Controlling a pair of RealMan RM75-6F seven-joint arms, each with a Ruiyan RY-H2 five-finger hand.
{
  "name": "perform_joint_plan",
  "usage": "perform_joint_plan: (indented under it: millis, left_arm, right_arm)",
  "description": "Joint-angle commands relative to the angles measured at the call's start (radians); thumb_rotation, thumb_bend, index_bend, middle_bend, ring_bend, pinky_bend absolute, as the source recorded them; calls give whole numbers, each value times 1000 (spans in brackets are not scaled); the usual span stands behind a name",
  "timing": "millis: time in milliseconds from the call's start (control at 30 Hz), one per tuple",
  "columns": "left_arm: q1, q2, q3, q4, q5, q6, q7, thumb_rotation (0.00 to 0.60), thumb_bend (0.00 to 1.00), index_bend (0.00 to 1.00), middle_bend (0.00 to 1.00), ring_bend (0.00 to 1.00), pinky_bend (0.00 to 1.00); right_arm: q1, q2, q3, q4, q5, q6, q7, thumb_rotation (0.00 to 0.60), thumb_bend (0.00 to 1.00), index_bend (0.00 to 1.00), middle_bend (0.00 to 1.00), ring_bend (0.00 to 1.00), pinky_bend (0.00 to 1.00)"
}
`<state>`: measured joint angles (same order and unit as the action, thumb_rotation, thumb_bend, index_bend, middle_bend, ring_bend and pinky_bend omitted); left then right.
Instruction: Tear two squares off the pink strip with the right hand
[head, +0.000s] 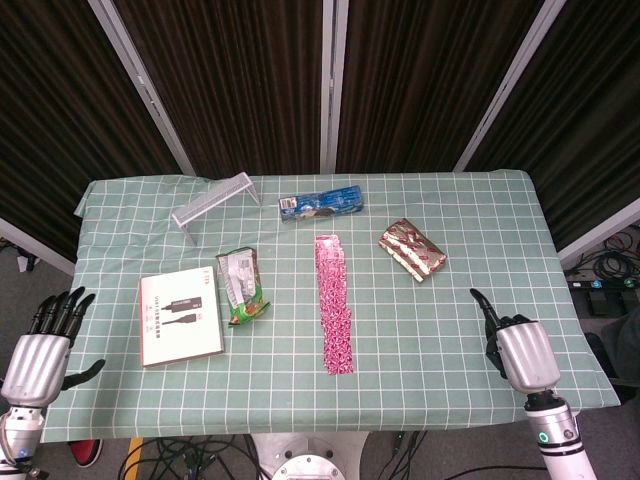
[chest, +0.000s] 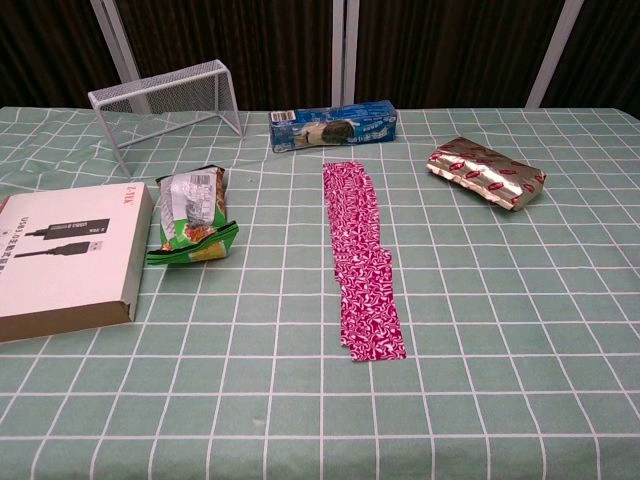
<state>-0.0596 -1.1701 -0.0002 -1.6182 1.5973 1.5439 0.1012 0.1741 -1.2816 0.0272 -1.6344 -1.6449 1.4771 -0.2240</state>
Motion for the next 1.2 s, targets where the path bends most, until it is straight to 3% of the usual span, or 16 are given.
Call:
perform_joint_plan:
  millis: [33, 267, 367, 700, 900, 1033, 1067, 1200]
  left_arm:
    - [1, 0, 1, 2, 0, 1, -1, 600, 146, 20, 0, 0, 71]
    - [8, 1, 0, 11, -12, 6, -16, 600, 146, 20, 0, 0, 70]
    - [16, 3, 6, 26, -13, 10, -30, 600, 146, 20, 0, 0, 71]
    - [28, 27, 10, 58, -9, 24, -89, 600, 146, 20, 0, 0, 71]
    - [-11, 34, -29, -42, -63, -33, 12, 600, 146, 20, 0, 0, 71]
    - [-74, 9, -84, -150, -133, -104, 141, 600, 145, 20, 0, 0, 70]
    - [-6, 44, -35, -87, -132, -59, 77, 600, 146, 20, 0, 0, 71]
    - [5, 47, 0, 0, -49, -33, -39, 600, 146, 20, 0, 0, 70]
  right_arm:
    - [4, -11, -34, -22, -21, -39, -38, 600, 1000, 127, 821, 773, 692]
    - [38, -39, -125, -117, -35, -219, -190, 600, 1000, 125, 832, 780, 692]
    - [58, -75, -134, -145, -1, -300, -268, 600, 1000, 117, 834, 780, 692]
    - [83, -270, -75, -115, 163, -385, -576, 600, 1000, 0, 837, 780, 692]
    - [108, -367, -48, -89, 261, -412, -700, 600, 1000, 0, 837, 781, 692]
    - [144, -401, -22, -86, 355, -453, -763, 600, 1000, 0, 836, 781, 692]
    - [152, -406, -19, -86, 377, -461, -777, 600, 1000, 0, 836, 781, 692]
    - [187, -423, -5, -94, 471, -481, -839, 600, 1000, 0, 835, 781, 692]
